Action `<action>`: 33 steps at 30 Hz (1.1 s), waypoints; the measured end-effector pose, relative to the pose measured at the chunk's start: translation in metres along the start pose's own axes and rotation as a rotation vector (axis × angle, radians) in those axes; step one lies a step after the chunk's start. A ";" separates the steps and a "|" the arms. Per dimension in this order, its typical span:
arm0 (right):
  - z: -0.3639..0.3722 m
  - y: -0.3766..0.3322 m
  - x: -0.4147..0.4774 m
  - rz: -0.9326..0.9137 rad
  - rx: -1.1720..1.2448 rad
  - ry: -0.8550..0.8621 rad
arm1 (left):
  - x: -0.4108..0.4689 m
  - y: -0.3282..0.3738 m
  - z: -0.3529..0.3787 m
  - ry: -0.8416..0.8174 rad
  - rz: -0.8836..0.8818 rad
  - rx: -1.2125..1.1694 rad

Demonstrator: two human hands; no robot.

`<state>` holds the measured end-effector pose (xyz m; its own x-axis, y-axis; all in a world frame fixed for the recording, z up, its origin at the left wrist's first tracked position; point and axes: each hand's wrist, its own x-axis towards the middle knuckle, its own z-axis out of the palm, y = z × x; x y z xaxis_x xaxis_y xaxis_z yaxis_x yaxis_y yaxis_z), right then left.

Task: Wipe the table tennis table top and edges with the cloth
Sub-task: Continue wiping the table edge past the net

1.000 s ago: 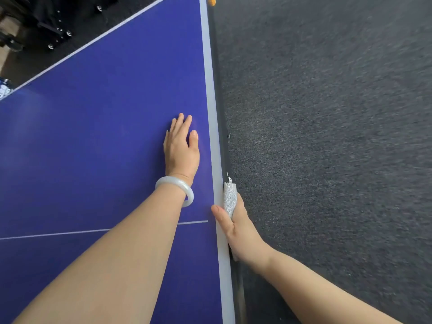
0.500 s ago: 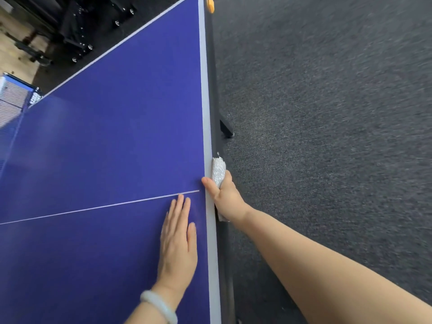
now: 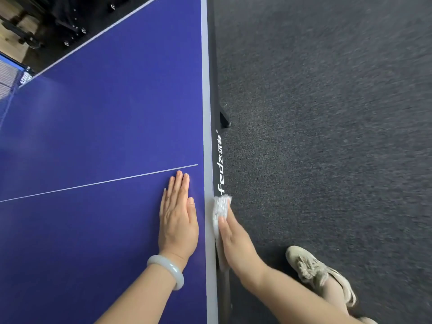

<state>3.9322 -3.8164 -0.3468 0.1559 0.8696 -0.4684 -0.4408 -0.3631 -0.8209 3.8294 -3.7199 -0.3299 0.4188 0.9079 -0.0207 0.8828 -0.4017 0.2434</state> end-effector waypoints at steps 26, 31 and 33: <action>0.004 -0.003 0.043 -0.246 0.113 0.046 | -0.002 -0.004 0.001 0.010 0.028 0.046; 0.020 0.085 -0.068 -0.300 0.047 0.006 | 0.001 -0.002 0.001 0.019 0.036 0.028; 0.017 0.082 -0.065 -0.285 0.049 0.003 | 0.001 -0.002 0.001 0.021 0.030 0.025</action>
<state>3.8707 -3.8974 -0.3782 0.2819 0.9334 -0.2221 -0.4214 -0.0875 -0.9026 3.8288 -3.7181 -0.3311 0.4412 0.8974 0.0064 0.8750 -0.4318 0.2192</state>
